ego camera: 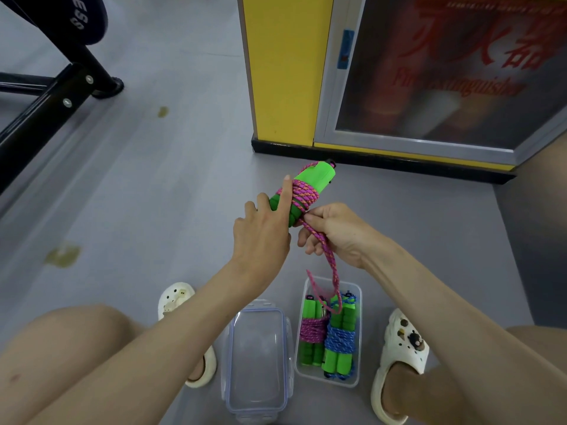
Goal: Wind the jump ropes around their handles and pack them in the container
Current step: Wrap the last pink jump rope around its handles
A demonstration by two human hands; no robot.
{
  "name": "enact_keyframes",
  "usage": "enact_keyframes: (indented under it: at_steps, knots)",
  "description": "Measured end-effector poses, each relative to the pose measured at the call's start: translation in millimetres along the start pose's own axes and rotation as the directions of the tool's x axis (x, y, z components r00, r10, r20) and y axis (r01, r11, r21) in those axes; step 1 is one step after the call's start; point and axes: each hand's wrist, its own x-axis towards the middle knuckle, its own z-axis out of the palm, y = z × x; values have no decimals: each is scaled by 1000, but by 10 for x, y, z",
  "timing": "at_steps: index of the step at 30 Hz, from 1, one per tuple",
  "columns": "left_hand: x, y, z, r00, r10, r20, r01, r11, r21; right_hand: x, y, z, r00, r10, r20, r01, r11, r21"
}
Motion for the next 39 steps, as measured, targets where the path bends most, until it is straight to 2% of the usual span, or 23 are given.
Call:
enact_keyframes:
  at_steps: [3, 5, 7, 9, 11, 14, 16, 19, 21, 22, 23, 25, 27, 31, 36, 39]
  knots:
    - [2, -15, 47, 999, -5, -47, 10, 996, 93, 18, 11, -11, 1000, 20, -3, -20, 999, 36]
    - [-7, -1, 82, 991, 7, -136, 14, 988, 153, 35, 27, -21, 999, 21, -29, -20, 999, 36]
    - [-8, 18, 119, 973, 33, -229, 0, 989, 145, 50, 40, -26, 997, 12, -83, -9, 999, 34]
    - [-2, 35, 122, 968, 61, -244, -52, 998, 43, 66, 48, -26, 988, -12, -155, 17, 999, 27]
    - [-2, 43, 115, 972, 89, -216, -113, 988, -101, 93, 55, -26, 973, -59, -221, 48, 997, -57]
    - [45, -9, 66, 992, 105, -69, -122, 936, -330, 128, 69, -41, 953, -120, -277, 77, 984, -162]
    - [116, -55, -38, 997, 76, 28, -48, 827, -560, 147, 86, -62, 951, -122, -285, 77, 983, -164]
    - [209, -99, -180, 980, -59, 192, 196, 497, -845, 150, 102, -111, 961, -118, -249, 70, 978, -196]
    - [227, -149, -217, 931, -85, 355, 365, 248, -897, 131, 105, -110, 976, -130, -175, 95, 976, -196]
    - [222, -172, -231, 896, -39, 443, 443, 146, -884, 121, 108, -105, 981, -137, -138, 111, 977, -180]
    - [205, -180, -244, 857, 34, 515, 511, 79, -856, 114, 112, -102, 983, -144, -110, 124, 978, -168]
    - [160, -181, -234, 797, 164, 582, 588, 10, -808, 103, 123, -105, 985, -149, -88, 133, 977, -169]
    - [140, -186, -221, 799, 204, 566, 581, -18, -814, 92, 135, -107, 983, -155, -97, 136, 974, -179]
    - [152, -221, -257, 831, 252, 496, 511, 8, -860, 58, 130, -77, 974, -178, -141, 159, 978, -138]
    - [154, -236, -302, 808, 348, 476, 516, -28, -856, 60, 131, -108, 984, -142, -108, 142, 990, -4]
    - [146, -227, -305, 803, 352, 480, 514, -5, -858, 99, 177, -127, 993, -86, -81, 90, 995, 47]
